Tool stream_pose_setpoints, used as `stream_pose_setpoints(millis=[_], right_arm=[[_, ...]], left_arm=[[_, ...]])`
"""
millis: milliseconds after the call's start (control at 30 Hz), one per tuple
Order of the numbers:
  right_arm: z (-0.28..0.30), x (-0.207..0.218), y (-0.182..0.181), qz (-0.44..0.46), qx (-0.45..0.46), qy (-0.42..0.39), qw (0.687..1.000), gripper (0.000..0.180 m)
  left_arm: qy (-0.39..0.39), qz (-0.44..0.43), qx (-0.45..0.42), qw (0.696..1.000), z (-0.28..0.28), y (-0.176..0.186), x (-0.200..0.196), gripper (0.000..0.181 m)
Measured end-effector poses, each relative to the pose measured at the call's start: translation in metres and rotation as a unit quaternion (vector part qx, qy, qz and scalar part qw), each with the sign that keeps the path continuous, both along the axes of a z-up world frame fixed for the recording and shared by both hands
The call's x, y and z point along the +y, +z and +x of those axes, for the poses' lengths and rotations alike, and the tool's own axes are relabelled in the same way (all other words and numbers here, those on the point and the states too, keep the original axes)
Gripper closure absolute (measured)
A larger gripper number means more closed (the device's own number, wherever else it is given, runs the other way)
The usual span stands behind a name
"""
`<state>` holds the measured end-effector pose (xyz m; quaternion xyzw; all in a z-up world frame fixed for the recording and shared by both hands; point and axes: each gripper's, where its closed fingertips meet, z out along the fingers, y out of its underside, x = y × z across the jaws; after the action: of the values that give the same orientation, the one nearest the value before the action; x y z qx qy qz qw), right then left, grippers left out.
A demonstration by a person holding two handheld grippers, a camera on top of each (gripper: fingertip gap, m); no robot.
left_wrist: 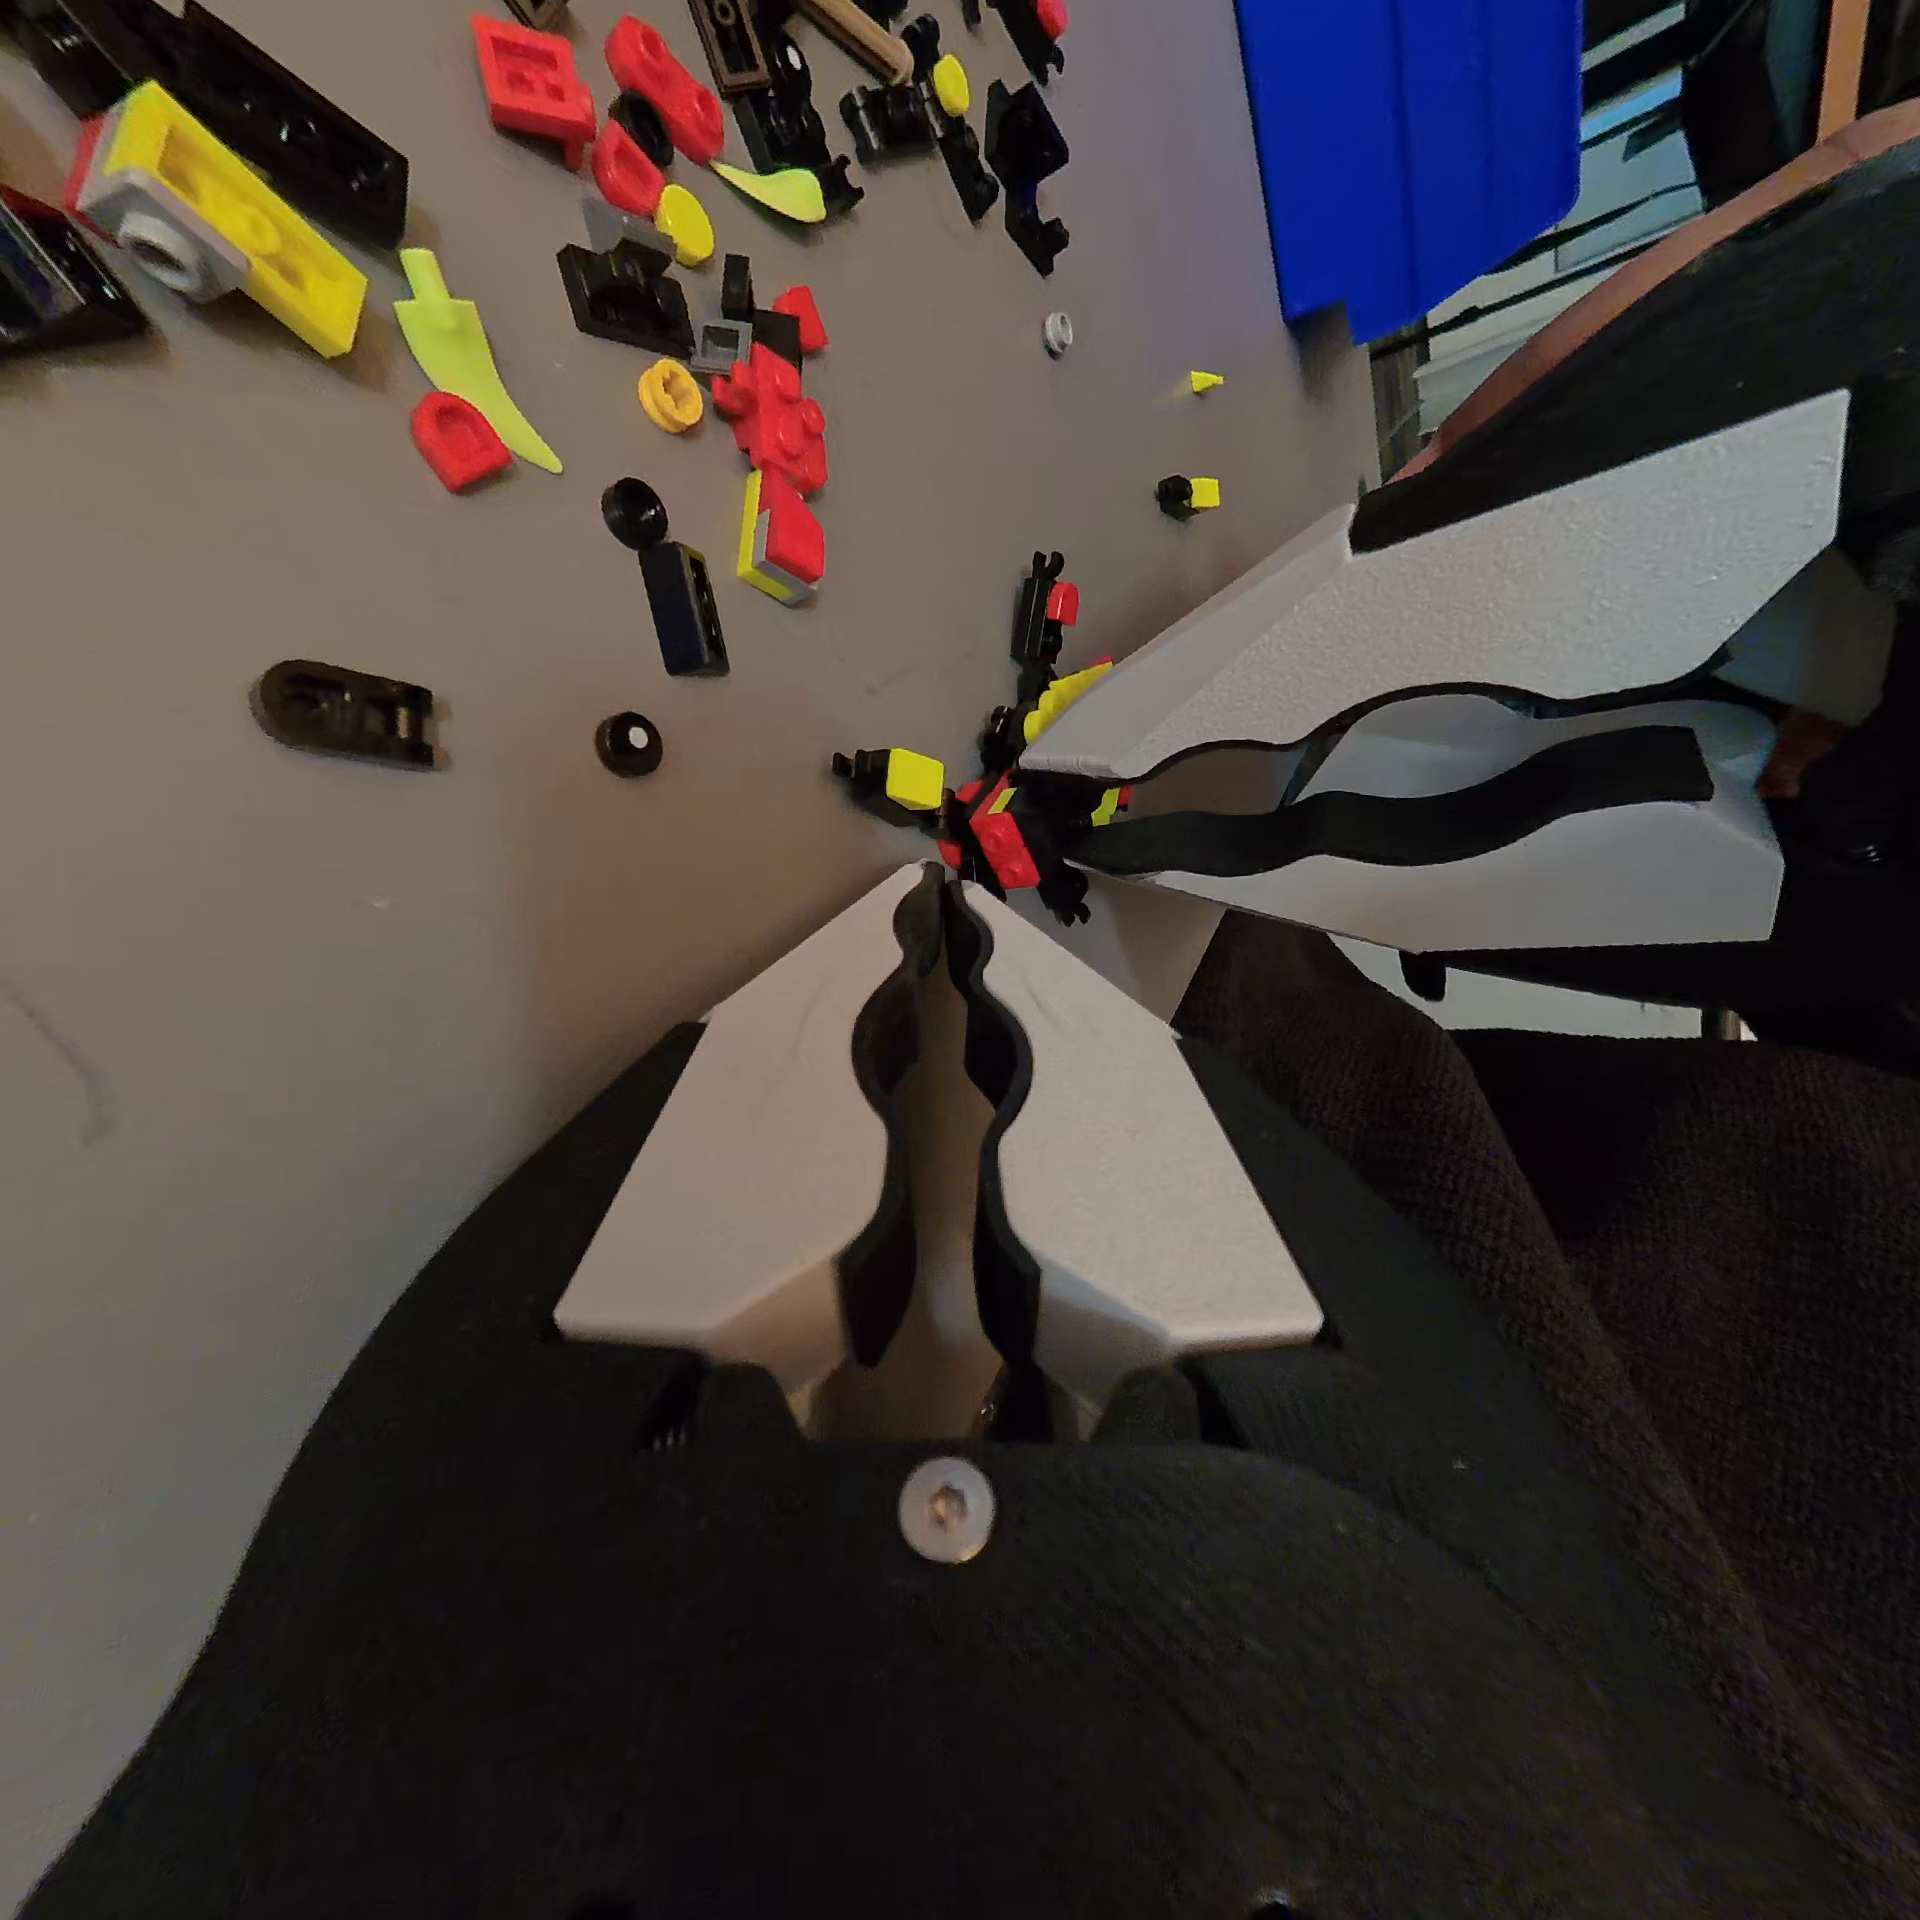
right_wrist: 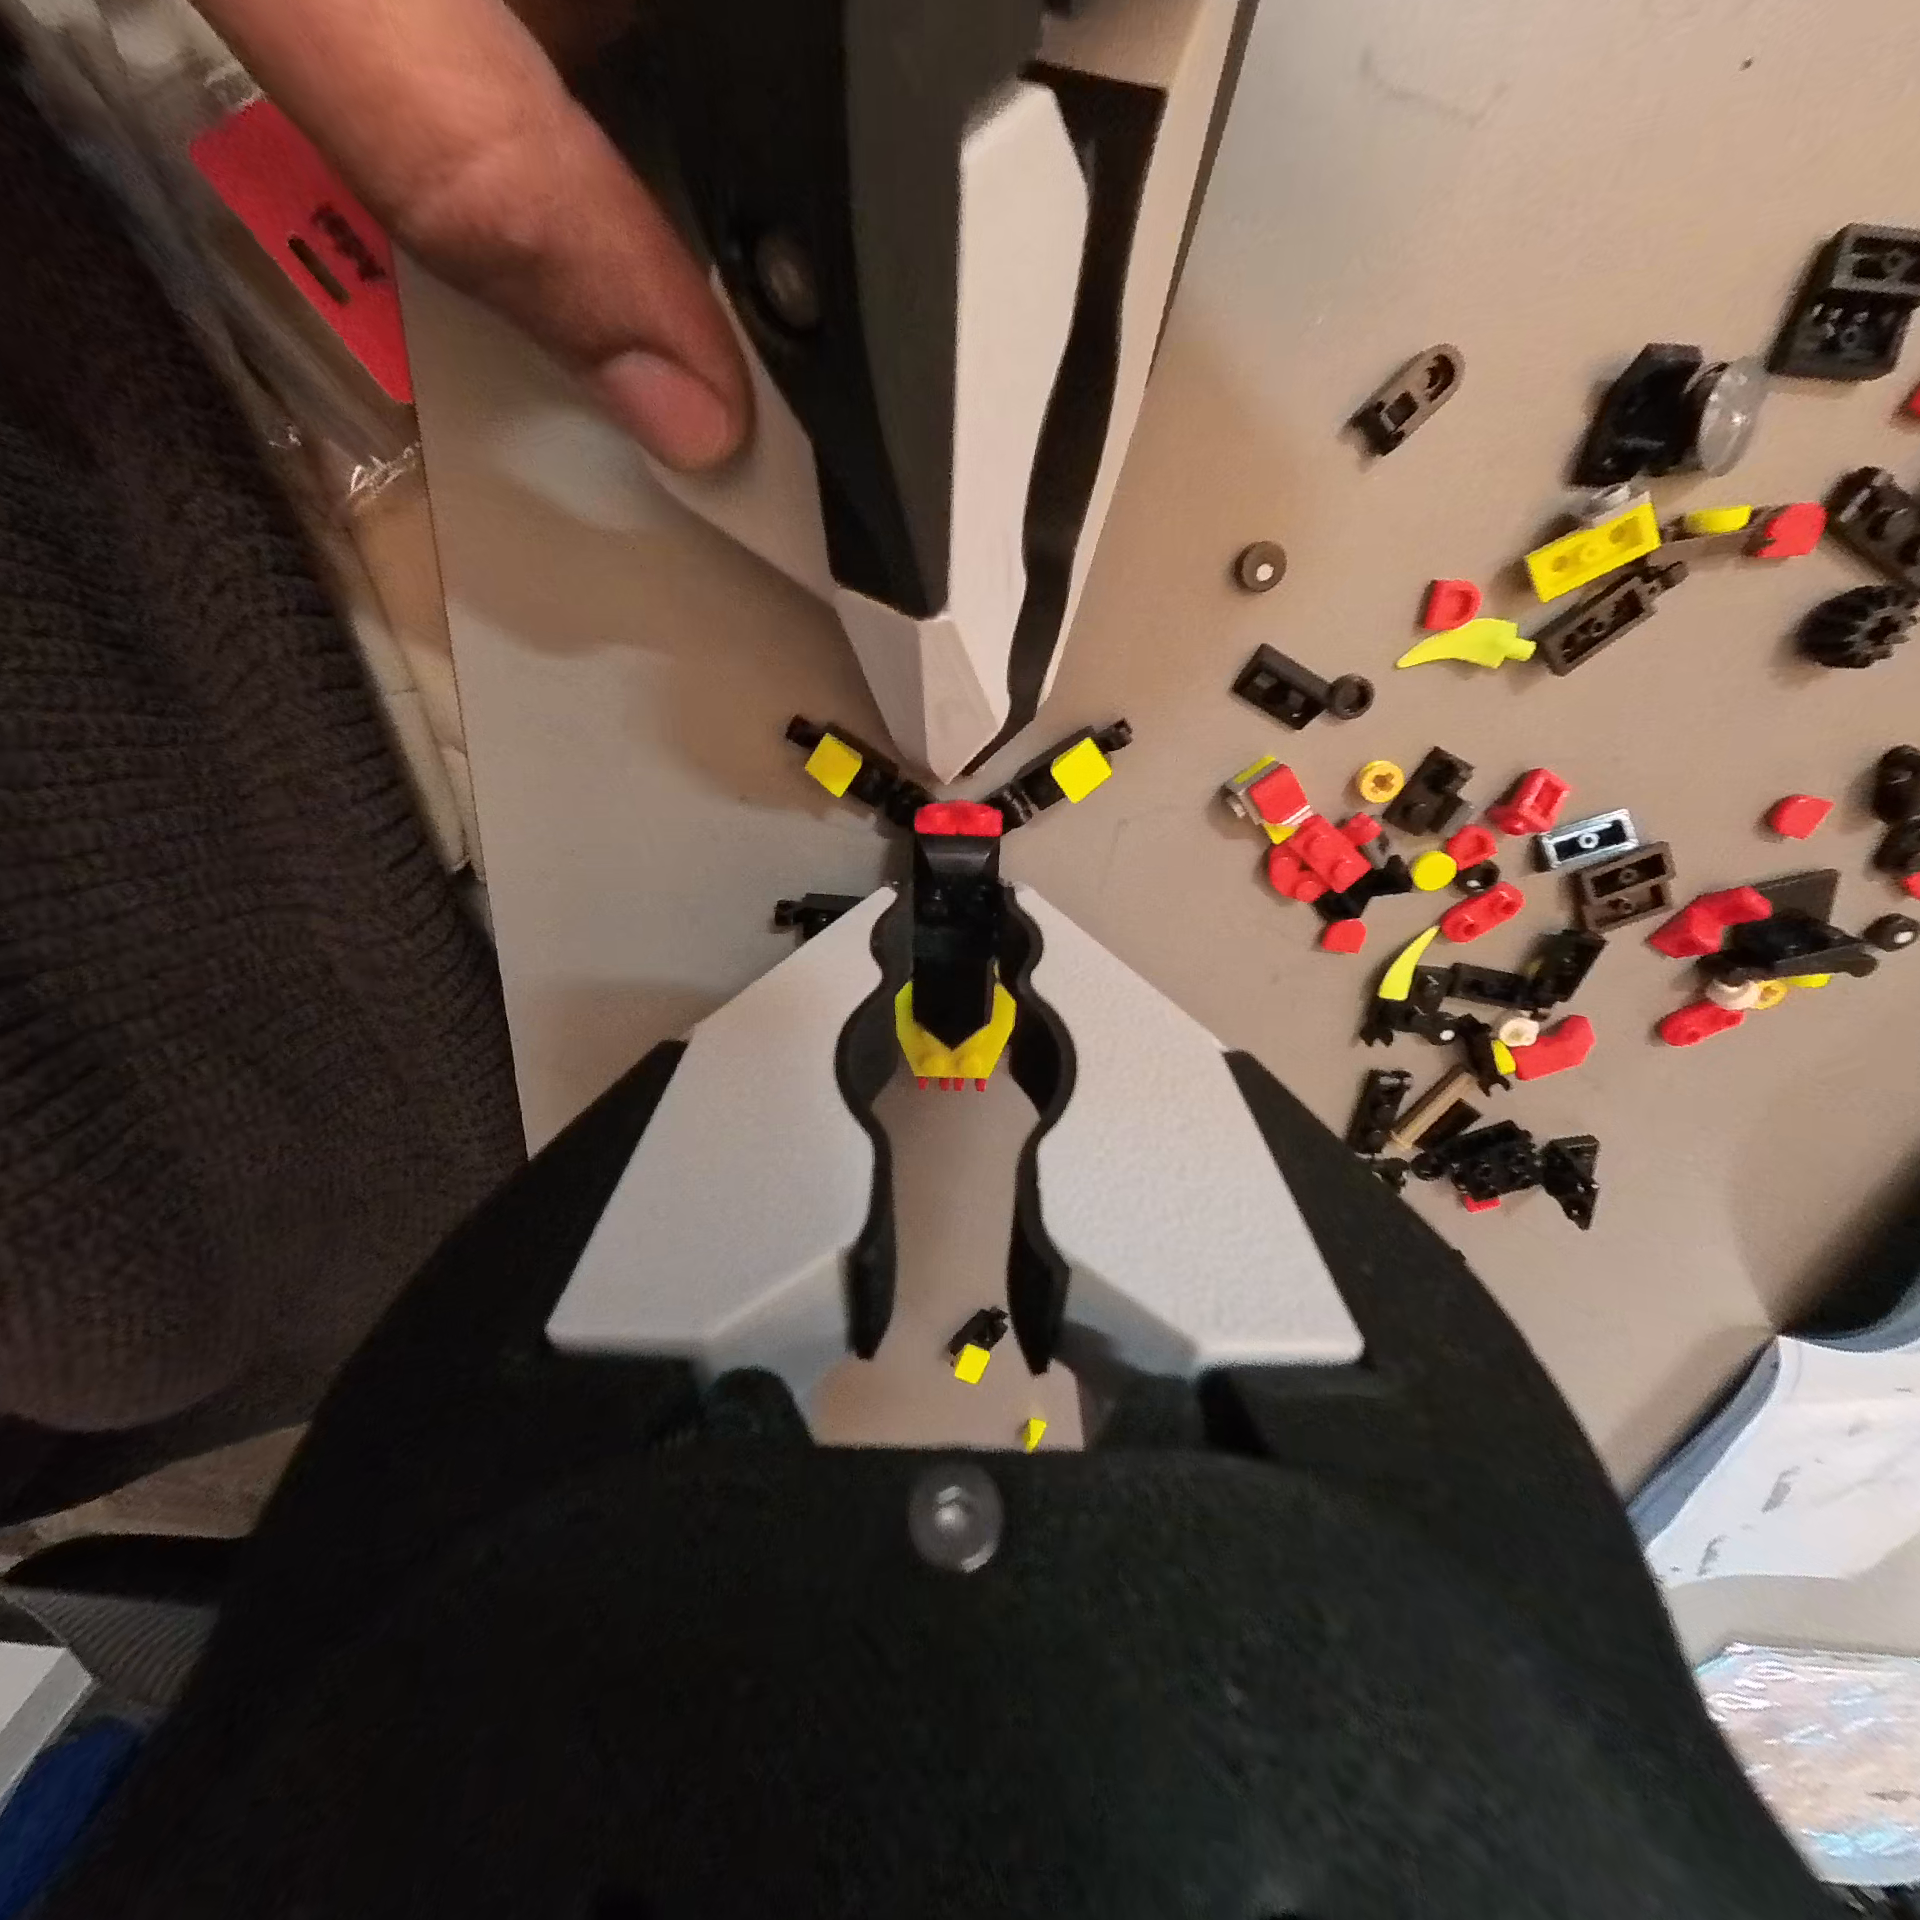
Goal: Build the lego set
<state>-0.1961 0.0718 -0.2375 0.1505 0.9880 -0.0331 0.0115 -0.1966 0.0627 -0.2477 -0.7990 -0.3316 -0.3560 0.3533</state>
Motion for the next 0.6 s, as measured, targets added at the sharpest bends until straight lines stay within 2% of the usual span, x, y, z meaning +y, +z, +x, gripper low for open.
stream_pose_setpoints(millis=[600], right_arm=[[-0.007, 0.003, 0.014, -0.045, -0.016, -0.028, 0.998, 0.166]], left_arm=[[0.005, 0.013, -0.005, 1.000, -0.003, 0.007, -0.002, 0.181]])
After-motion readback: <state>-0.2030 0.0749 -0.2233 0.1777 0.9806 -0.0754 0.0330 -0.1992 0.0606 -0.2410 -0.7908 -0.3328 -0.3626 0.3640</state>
